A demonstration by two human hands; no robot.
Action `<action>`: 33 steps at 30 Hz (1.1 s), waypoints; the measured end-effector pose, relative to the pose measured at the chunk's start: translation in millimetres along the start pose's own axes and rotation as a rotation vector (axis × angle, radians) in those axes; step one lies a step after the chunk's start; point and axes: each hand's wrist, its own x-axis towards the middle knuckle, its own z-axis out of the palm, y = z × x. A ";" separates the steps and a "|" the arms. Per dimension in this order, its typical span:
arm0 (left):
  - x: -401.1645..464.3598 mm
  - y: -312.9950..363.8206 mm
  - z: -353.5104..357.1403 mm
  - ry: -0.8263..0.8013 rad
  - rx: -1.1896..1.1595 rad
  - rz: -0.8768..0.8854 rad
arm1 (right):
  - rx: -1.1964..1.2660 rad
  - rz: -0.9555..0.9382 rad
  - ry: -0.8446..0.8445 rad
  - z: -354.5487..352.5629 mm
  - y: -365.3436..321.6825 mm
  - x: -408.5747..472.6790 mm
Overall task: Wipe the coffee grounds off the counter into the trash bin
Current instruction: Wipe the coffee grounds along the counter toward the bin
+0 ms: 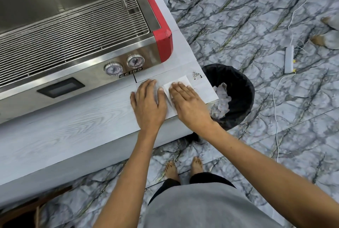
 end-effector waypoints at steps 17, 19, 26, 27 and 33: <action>0.0 -0.1 0.6 -0.009 0.057 0.016 | 0.098 0.238 0.047 -27.7 69.3 23.1; 0.4 -0.4 1.5 -0.003 0.060 0.012 | 0.137 0.308 0.051 -39.4 81.6 22.1; 2.2 1.7 2.6 0.011 0.051 -0.027 | 0.306 0.300 0.152 -61.1 74.9 15.0; 2.0 2.0 2.5 0.016 0.045 -0.029 | 0.309 0.220 0.142 -57.3 65.2 12.8; 1.8 2.3 2.2 0.043 0.032 -0.028 | 0.082 0.017 -0.061 -19.3 20.8 -11.9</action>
